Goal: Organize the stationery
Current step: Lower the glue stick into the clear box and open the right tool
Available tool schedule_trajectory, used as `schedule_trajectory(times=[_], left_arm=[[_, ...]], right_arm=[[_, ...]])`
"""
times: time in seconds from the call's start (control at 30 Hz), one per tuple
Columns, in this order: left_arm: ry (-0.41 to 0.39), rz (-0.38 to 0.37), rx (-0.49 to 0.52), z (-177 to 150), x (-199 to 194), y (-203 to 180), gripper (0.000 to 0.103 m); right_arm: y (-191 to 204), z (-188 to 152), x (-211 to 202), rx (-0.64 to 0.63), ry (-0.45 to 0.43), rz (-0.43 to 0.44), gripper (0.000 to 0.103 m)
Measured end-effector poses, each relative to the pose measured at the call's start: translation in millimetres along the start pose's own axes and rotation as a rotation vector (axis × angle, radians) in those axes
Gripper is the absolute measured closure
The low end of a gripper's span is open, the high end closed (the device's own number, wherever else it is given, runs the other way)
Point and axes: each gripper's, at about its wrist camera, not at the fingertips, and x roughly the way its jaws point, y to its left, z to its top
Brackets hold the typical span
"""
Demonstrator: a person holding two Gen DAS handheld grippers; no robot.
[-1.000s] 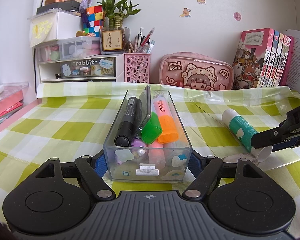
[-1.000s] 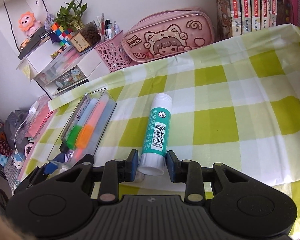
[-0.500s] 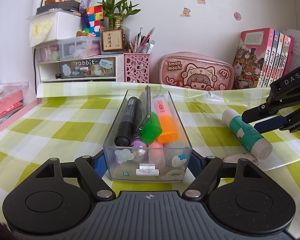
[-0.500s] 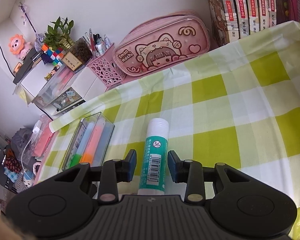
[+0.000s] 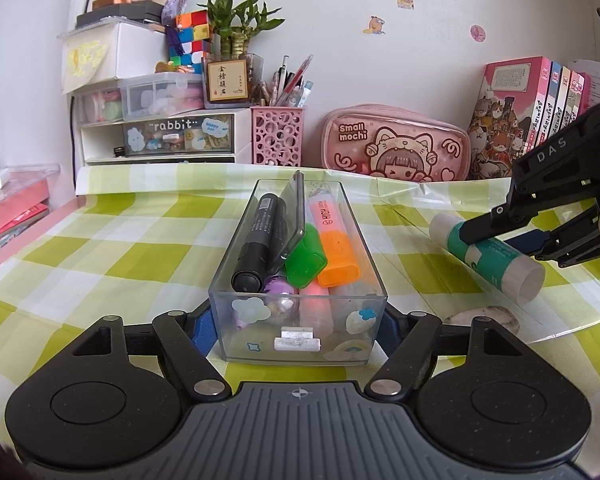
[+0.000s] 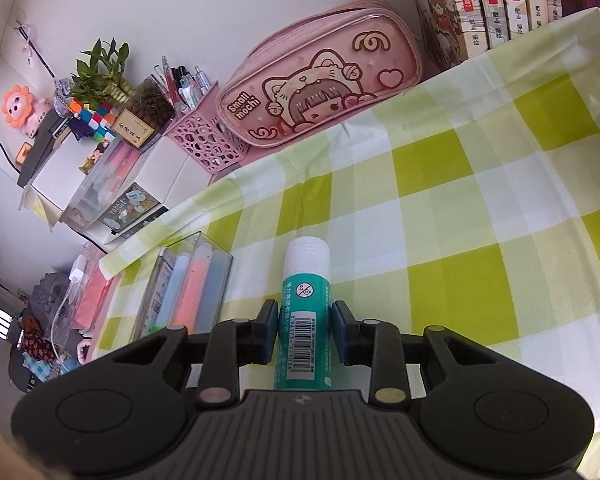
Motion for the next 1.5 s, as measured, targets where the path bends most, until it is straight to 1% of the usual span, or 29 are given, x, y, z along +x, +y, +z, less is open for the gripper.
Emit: schedule_trajectory(times=[0.23, 0.37, 0.47, 0.6, 0.97, 1.23, 1.33, 1.5], left_arm=[[0.0, 0.0, 0.0, 0, 0, 0, 0.03], [0.0, 0.0, 0.0, 0, 0, 0, 0.03], [0.0, 0.0, 0.0, 0, 0, 0, 0.03], [0.0, 0.0, 0.0, 0, 0, 0, 0.03], [0.0, 0.0, 0.0, 0, 0, 0, 0.03], [0.0, 0.0, 0.0, 0, 0, 0, 0.03], [0.0, -0.001, 0.0, 0, 0, 0, 0.03], [0.0, -0.001, 0.0, 0, 1, -1, 0.03]], right_arm=[[35, 7, 8, 0.011, -0.008, 0.085, 0.071], [52, 11, 10, 0.0, -0.032, 0.09, 0.071], [56, 15, 7, 0.007, -0.053, 0.096, 0.071], [64, 16, 8, 0.008, -0.061, 0.109, 0.071], [86, 14, 38, 0.0, -0.048, 0.047, 0.071], [95, 5, 53, -0.003, -0.019, 0.023, 0.071], [95, 6, 52, 0.009, -0.013, 0.041, 0.071], [97, 7, 50, 0.001, -0.017, 0.046, 0.071]])
